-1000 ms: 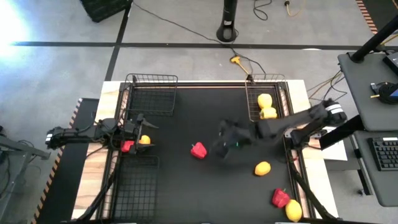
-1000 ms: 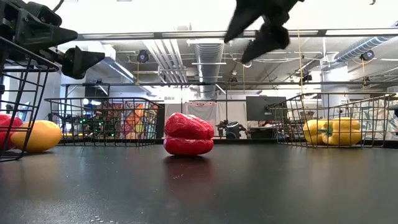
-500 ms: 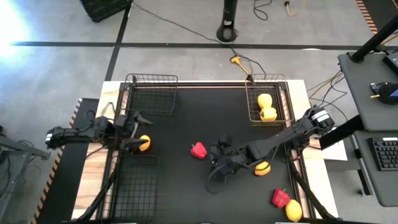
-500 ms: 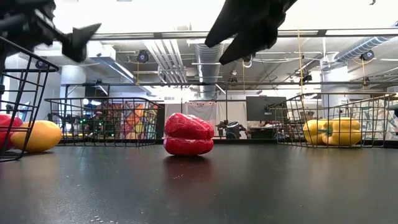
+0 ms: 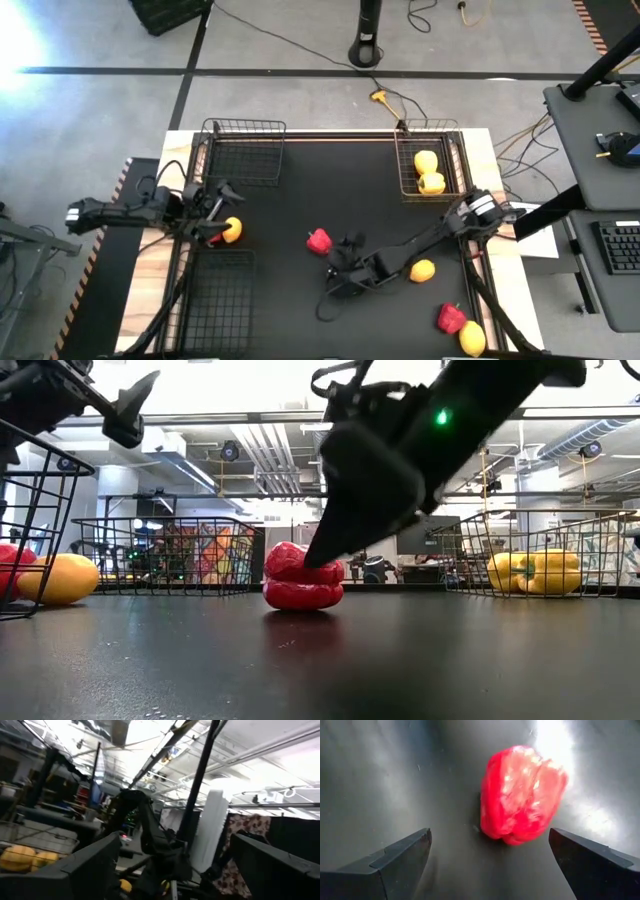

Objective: Sort produce into baskets
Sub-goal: Put the middle red bell pepper into the bottom black wire basket

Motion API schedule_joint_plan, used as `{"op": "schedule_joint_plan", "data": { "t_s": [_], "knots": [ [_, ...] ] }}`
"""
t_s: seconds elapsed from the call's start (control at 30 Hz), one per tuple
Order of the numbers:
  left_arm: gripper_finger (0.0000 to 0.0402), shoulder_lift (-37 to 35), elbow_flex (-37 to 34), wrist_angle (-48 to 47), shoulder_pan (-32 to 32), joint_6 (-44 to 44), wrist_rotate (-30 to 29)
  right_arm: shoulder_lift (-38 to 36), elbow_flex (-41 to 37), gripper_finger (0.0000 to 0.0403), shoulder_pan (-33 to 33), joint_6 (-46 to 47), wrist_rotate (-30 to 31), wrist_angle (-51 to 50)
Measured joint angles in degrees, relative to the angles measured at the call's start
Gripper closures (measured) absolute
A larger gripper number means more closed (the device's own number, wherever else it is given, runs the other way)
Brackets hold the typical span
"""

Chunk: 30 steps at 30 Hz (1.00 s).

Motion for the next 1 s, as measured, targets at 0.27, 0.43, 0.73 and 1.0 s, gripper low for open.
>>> {"op": "schedule_joint_plan", "data": {
  "t_s": [0.27,0.43,0.73,1.0],
  "knots": [
    [0.0041,17.6,3.0,6.0,-0.7,0.2,-3.6,-0.8,1.8,0.0009,0.0,2.1,0.1,-1.7],
    [0.0041,29.1,8.8,4.9,-0.8,-0.3,3.2,-5.1,1.8,0.0009,1.5,5.3,0.1,-9.2],
    [0.0041,47.6,24.5,-5.4,-3.3,8.5,3.3,-8.0,1.8,0.0009,6.0,13.0,-0.1,-17.2],
    [0.0041,63.1,41.8,-19.8,-11.1,20.0,0.1,-8.2,1.8,0.0009,10.2,23.3,-0.6,-25.1]
  ]
}}
